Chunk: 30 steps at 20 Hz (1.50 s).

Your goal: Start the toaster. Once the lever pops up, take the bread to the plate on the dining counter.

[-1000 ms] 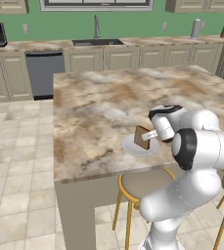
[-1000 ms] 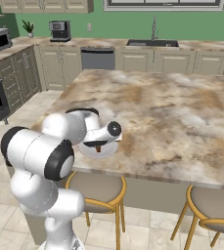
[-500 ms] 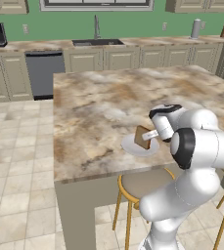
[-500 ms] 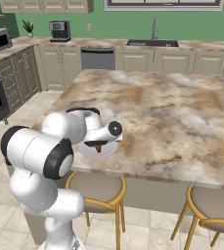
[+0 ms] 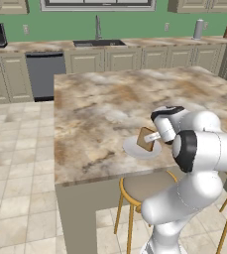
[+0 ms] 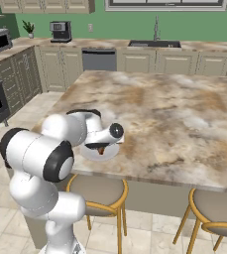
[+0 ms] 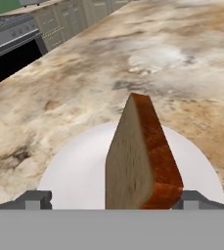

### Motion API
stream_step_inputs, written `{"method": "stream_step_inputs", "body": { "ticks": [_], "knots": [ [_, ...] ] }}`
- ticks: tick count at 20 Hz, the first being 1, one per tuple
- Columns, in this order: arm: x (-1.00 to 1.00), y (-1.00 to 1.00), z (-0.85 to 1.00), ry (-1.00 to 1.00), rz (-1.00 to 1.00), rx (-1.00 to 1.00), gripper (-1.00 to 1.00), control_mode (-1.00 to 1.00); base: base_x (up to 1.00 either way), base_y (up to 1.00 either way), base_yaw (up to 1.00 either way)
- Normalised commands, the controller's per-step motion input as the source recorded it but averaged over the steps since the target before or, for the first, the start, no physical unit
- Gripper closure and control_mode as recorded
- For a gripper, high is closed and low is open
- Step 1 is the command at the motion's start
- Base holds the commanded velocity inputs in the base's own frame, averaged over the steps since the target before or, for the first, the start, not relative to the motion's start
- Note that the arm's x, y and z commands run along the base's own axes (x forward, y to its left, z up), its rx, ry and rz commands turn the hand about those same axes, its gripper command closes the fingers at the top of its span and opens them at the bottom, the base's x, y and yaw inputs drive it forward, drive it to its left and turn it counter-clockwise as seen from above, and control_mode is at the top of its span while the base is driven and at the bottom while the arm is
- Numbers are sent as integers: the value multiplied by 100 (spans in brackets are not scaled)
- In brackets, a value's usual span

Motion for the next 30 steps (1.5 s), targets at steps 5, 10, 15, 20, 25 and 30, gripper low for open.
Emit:
{"method": "stream_step_inputs", "body": {
  "ticks": [5, 10, 15, 20, 25, 30],
  "knots": [
    [-9, 16, 0, -3, 0, 0, -100, -100, 0, 0, 0],
    [-9, 23, 0, -3, 0, 0, -100, -100, 0, 0, 0],
    [0, 16, 0, -1, 0, 0, -100, -100, 0, 0, 0],
    [0, 0, 2, -1, 0, 0, -100, -100, 0, 0, 0],
    [0, 0, 0, 0, 0, 0, -100, -100, 0, 0, 0],
    [0, 0, 22, 0, 0, 0, -100, -100, 0, 0, 0]
  ]
}}
